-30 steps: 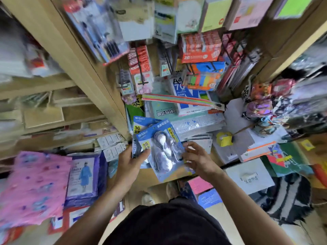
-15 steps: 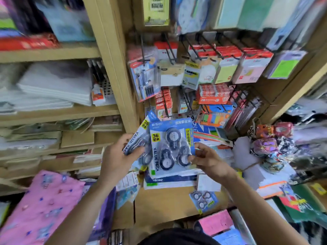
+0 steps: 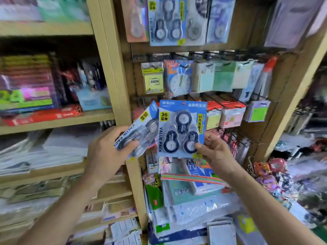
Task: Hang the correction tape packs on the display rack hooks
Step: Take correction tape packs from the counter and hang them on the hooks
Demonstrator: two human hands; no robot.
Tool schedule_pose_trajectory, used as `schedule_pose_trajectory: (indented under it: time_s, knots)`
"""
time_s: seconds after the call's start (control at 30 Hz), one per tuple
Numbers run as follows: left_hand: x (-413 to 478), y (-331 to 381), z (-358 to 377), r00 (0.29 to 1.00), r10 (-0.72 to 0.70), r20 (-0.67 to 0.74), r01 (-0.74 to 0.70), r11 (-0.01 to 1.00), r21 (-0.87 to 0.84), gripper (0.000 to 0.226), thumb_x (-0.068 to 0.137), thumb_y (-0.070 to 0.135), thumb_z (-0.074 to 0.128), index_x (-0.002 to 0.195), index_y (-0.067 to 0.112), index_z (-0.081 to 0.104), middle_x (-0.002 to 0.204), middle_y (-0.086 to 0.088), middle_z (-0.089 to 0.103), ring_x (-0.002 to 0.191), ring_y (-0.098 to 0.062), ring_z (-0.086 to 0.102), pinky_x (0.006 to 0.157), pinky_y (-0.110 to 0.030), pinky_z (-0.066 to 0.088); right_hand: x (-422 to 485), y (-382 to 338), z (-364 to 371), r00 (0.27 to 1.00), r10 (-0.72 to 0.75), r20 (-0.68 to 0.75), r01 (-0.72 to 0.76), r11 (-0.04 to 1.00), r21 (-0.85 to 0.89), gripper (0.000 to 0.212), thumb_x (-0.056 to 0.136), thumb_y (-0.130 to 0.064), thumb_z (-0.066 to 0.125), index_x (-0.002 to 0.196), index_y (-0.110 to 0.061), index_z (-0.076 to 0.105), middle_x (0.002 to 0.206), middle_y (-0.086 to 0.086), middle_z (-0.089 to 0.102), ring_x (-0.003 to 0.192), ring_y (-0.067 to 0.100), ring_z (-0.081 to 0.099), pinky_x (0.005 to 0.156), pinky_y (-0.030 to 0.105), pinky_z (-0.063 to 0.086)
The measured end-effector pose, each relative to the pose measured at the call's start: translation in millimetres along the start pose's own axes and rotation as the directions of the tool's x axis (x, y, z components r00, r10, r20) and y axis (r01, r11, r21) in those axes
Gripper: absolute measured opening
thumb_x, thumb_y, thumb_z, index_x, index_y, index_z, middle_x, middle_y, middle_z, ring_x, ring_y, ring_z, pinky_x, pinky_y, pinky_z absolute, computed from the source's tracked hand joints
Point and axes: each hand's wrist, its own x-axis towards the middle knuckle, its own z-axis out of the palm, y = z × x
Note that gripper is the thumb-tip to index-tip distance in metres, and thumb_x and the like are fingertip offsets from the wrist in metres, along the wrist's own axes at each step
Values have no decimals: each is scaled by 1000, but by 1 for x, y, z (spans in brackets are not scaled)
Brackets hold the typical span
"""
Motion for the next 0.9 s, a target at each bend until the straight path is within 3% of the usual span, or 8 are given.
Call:
schedule_pose_trajectory:
  time_s: [0.07,0.2,0.33,0.43,0.57,0.67,0.77,0.9]
  knots:
    - [23,4,-10,996,37,-76,-36,999,6,33,77,30,86,106,22,72,88,11,72,77,-8,62,71,-19,42,7,-24,7,995,-95,-25,94,994,-47,23,78,-17,77,100,-20,72,108,11,73,92,21,69,74,27,55]
    - [65,12,-27,969,171,-178,-158,984,81,38,78,40,83,105,16,71,90,4,73,78,-13,62,68,-22,39,24,-68,15,970,-239,-46,230,962,-146,26,77,-21,76,102,-23,74,111,7,74,102,24,70,83,32,55]
    - [107,19,-37,940,206,-271,-205,978,31,35,80,35,83,102,12,69,91,4,71,76,-5,55,68,-19,35,43,-101,21,942,-322,-93,307,940,-150,26,81,-16,74,106,-18,70,108,5,75,99,22,71,80,28,56]
    - [135,27,-42,918,183,-351,-211,977,-43,32,80,35,83,102,15,69,90,7,70,76,-8,60,69,-27,43,59,-123,24,920,-365,-146,341,926,-165,21,89,-5,69,106,-17,66,102,1,77,92,19,72,71,22,55]
    - [172,34,-48,896,180,-406,-242,964,-109,34,80,42,80,102,19,69,92,4,73,81,-20,69,75,-41,55,82,-154,24,891,-422,-169,384,898,-216,24,92,-8,67,115,-17,65,109,2,75,98,23,72,80,32,57]
    - [198,41,-53,872,198,-448,-252,966,-64,35,80,49,77,103,24,69,93,6,74,83,-21,70,76,-43,55,100,-178,23,859,-478,-183,439,872,-215,24,92,-6,67,112,-18,66,109,4,75,97,22,71,79,31,56]
    - [222,52,-58,834,206,-512,-226,974,22,34,81,49,79,104,26,69,94,7,74,87,-21,68,73,-37,50,119,-199,20,822,-534,-196,476,835,-277,21,89,-8,70,106,-20,69,105,6,75,90,20,70,79,35,53]
    - [260,59,-60,766,262,-588,-238,964,119,35,82,49,78,103,23,70,91,1,70,86,-24,65,68,-35,41,144,-222,20,794,-579,-187,498,794,-348,30,86,-10,75,115,-15,67,106,6,75,95,22,70,88,39,55]
